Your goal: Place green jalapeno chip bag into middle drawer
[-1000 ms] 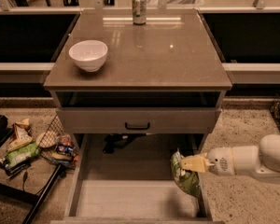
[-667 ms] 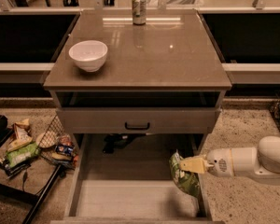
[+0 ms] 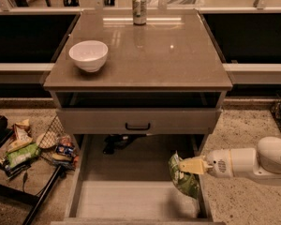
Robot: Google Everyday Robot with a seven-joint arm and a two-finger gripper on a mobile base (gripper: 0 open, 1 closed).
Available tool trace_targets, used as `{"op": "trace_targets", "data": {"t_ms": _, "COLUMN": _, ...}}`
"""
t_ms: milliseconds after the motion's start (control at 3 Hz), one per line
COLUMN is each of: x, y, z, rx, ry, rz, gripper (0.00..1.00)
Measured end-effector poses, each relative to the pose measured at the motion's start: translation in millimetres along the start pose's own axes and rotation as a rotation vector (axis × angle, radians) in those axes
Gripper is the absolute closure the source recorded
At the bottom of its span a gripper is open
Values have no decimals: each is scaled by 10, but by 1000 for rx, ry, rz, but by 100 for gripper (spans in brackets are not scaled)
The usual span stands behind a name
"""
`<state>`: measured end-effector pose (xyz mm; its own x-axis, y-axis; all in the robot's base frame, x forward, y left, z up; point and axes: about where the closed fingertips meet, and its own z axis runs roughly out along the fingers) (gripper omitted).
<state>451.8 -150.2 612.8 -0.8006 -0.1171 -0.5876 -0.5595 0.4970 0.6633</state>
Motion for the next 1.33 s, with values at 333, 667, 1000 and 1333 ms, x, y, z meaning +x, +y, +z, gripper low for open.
{"op": "trace_targets", "data": {"t_ms": 333, "x": 1, "y": 8, "z": 17, "rx": -3, "ry": 2, "rz": -1, "gripper": 35}}
{"op": "trace_targets", "data": {"t_ms": 667, "x": 2, "y": 16, "z": 34, "rx": -6, "ry": 4, "rz": -1, "gripper": 12}}
{"op": "trace_targets", "data": {"t_ms": 1000, "x": -13, "y": 37, "z": 34, "rx": -12, "ry": 6, "rz": -6, "gripper": 0}}
{"op": "trace_targets", "data": {"t_ms": 1333, "x": -79, "y": 98, "z": -24, "rx": -23, "ry": 3, "rz": -24, "gripper": 0}}
